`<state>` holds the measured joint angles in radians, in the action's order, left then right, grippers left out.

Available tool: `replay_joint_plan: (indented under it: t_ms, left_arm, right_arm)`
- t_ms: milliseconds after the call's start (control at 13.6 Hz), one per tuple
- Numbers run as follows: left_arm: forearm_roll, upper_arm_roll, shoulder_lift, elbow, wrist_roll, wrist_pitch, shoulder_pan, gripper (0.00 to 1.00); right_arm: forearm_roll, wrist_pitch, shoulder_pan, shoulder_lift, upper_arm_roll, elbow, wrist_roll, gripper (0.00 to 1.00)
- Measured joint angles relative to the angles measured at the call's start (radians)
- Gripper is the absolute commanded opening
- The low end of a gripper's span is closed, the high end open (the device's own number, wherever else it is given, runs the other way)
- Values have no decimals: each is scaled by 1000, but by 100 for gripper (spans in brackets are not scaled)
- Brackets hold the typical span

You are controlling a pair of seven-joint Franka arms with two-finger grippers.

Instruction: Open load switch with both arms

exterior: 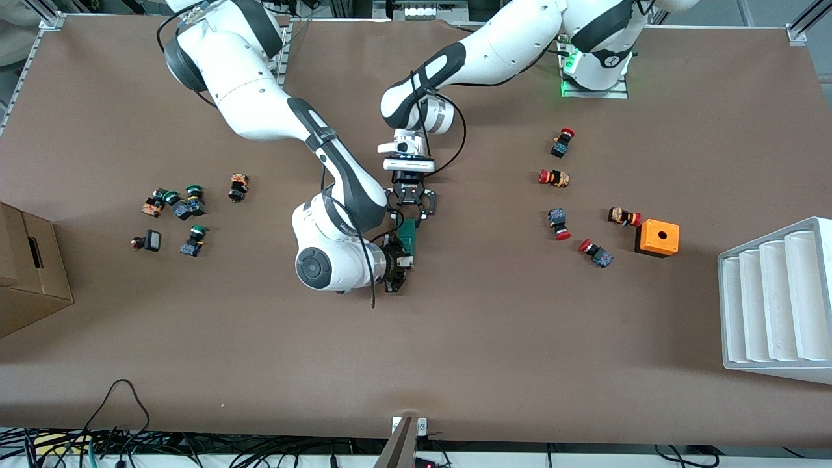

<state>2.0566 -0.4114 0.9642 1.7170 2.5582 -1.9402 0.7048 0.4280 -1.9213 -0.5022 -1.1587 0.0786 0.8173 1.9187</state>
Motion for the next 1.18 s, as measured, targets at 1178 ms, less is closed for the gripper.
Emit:
replay_joint_plan:
  t_ms: [1178]
  left_arm:
    - [0,0,0,0,2,1,0,53]
  right_arm:
    - [-37,56,-26,29,-1,-14,-2,21]
